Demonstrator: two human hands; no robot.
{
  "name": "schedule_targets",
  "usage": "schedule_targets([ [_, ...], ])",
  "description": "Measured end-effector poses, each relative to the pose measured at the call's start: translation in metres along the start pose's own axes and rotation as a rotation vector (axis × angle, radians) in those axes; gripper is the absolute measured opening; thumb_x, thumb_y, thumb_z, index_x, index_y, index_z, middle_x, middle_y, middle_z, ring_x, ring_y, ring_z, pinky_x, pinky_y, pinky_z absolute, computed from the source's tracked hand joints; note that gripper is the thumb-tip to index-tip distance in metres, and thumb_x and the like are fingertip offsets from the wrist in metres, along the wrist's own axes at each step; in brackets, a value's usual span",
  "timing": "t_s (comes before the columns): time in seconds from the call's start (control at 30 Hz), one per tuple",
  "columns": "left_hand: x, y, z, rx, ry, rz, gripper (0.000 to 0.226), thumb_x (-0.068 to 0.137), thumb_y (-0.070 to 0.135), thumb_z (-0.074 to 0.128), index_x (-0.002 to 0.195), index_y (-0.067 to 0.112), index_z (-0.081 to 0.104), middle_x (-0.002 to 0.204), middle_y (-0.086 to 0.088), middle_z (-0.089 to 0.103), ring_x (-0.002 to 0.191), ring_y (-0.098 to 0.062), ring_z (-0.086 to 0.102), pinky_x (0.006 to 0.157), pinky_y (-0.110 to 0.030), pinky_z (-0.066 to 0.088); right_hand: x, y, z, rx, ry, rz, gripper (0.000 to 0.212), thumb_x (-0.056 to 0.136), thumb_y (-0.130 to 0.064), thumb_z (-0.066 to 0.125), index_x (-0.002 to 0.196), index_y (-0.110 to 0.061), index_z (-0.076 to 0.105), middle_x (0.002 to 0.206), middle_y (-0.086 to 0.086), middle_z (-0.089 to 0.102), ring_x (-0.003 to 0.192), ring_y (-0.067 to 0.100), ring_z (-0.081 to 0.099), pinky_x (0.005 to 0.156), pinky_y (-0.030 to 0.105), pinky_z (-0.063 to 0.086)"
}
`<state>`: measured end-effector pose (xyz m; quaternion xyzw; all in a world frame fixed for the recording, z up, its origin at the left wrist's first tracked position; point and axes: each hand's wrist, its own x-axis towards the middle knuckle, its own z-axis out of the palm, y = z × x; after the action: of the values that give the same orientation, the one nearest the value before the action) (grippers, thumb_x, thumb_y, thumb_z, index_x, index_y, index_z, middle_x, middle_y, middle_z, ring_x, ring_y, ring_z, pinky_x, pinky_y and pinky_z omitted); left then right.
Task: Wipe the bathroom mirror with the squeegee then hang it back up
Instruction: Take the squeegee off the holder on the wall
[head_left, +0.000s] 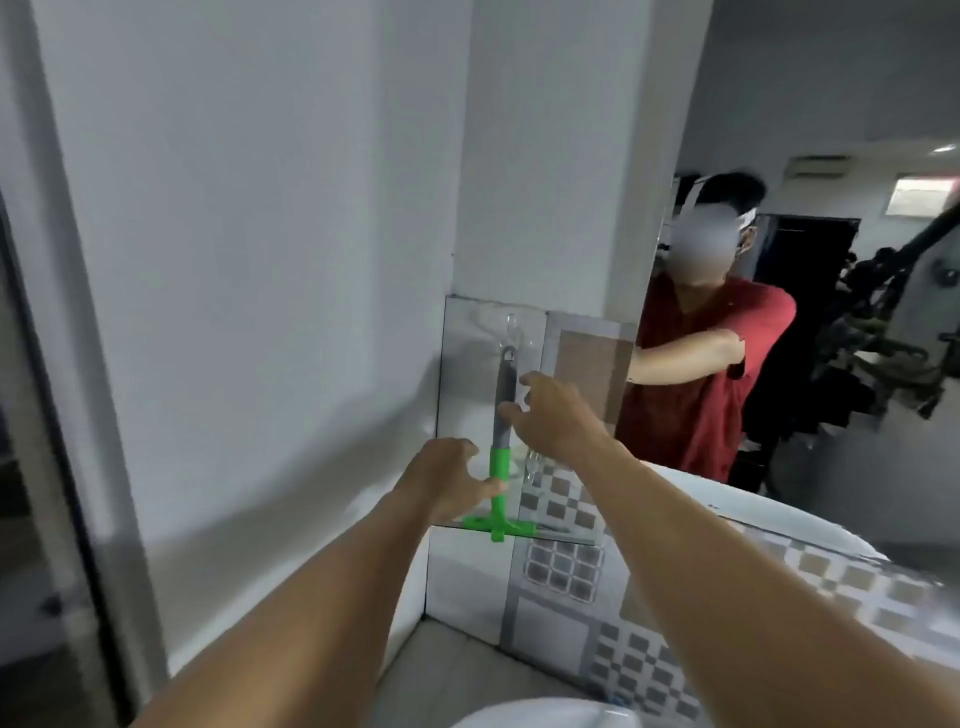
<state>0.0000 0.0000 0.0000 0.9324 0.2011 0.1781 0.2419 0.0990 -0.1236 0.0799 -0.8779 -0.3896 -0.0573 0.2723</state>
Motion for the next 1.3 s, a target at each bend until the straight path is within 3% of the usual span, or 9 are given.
schedule_targets([
  [0.17,0.014,-0.005,0.027,-0.1,0.0,0.007,0.044,0.085,0.053,0.071,0.11,0.017,0.071,0.118,0.0,0.071,0.104,-0.017,0.065,0.09,-0.031,0.051,0.019,-0.002,0.022,0.266,0.092,0.082,0.039,0.097,-0.031,0.061,0.129,-0.01,0.055,0.113,0.01,0.07,0.085,0.021,0.063,0.059,0.027,0.048],
  [0.37,0.013,-0.003,0.039,-0.248,0.109,-0.024,0.015,0.088,0.029,0.074,0.091,0.015,0.068,0.082,0.007,0.067,0.073,-0.008,0.06,0.059,-0.005,0.04,0.023,-0.002,0.028,0.381,0.156,0.12,0.03,0.095,-0.024,0.065,0.121,-0.008,0.059,0.111,0.006,0.066,0.09,0.021,0.059,0.064,0.027,0.043],
  [0.57,-0.001,0.009,0.038,-0.366,0.191,-0.055,0.021,0.087,0.03,0.074,0.101,0.015,0.069,0.093,0.004,0.073,0.079,-0.009,0.067,0.071,-0.019,0.055,0.014,-0.007,0.014,0.436,0.181,0.09,0.03,0.095,-0.025,0.067,0.12,-0.011,0.06,0.104,0.001,0.066,0.077,0.008,0.06,0.056,0.018,0.04],
  [0.73,-0.03,0.035,0.025,-0.396,0.291,-0.02,0.026,0.084,0.029,0.079,0.101,0.015,0.067,0.087,0.009,0.068,0.071,-0.001,0.063,0.06,-0.002,0.043,-0.009,-0.018,-0.015,0.505,0.199,0.101,0.029,0.092,-0.025,0.07,0.117,-0.012,0.063,0.101,0.002,0.072,0.085,0.019,0.072,0.072,0.036,0.061],
  [0.9,-0.064,0.07,0.012,-0.357,0.352,0.052,0.025,0.089,0.029,0.074,0.108,0.014,0.068,0.095,0.003,0.071,0.077,-0.009,0.064,0.072,-0.017,0.051,-0.049,-0.017,-0.059,0.567,0.215,0.075,0.036,0.089,-0.024,0.074,0.121,-0.014,0.062,0.101,0.003,0.073,0.086,0.021,0.074,0.076,0.046,0.064],
  [0.97,-0.079,0.085,0.005,-0.308,0.356,0.101,0.022,0.091,0.028,0.072,0.108,0.013,0.069,0.093,0.004,0.07,0.073,-0.007,0.062,0.068,-0.01,0.048,-0.072,-0.014,-0.081,0.549,0.245,0.053,0.044,0.089,-0.022,0.075,0.127,-0.015,0.055,0.108,0.005,0.072,0.087,0.021,0.073,0.072,0.042,0.064],
  [1.07,-0.096,0.112,-0.005,-0.26,0.347,0.162,0.021,0.093,0.023,0.07,0.109,0.01,0.07,0.096,-0.001,0.073,0.08,-0.014,0.065,0.076,-0.019,0.052,-0.108,-0.005,-0.116,0.427,0.326,0.026,0.062,0.089,-0.017,0.075,0.141,-0.012,0.041,0.122,0.009,0.065,0.096,0.02,0.066,0.071,0.024,0.056],
  [1.17,-0.109,0.147,-0.017,-0.208,0.309,0.217,0.012,0.094,0.02,0.068,0.104,0.013,0.069,0.093,-0.003,0.071,0.079,-0.017,0.065,0.074,-0.026,0.053,-0.139,0.008,-0.148,0.282,0.394,-0.01,0.094,0.089,-0.02,0.074,0.159,-0.011,0.011,0.148,0.015,0.044,0.128,0.028,0.051,0.101,0.033,0.046],
  [1.3,-0.12,0.192,-0.032,-0.141,0.24,0.285,0.009,0.097,0.021,0.06,0.09,0.017,0.065,0.079,-0.001,0.065,0.065,-0.017,0.06,0.059,-0.032,0.05,-0.168,0.038,-0.182,0.001,0.486,-0.033,0.061,0.095,-0.032,0.065,0.15,-0.018,0.042,0.165,0.016,0.017,0.151,0.037,0.014,0.122,0.052,0.02],
])
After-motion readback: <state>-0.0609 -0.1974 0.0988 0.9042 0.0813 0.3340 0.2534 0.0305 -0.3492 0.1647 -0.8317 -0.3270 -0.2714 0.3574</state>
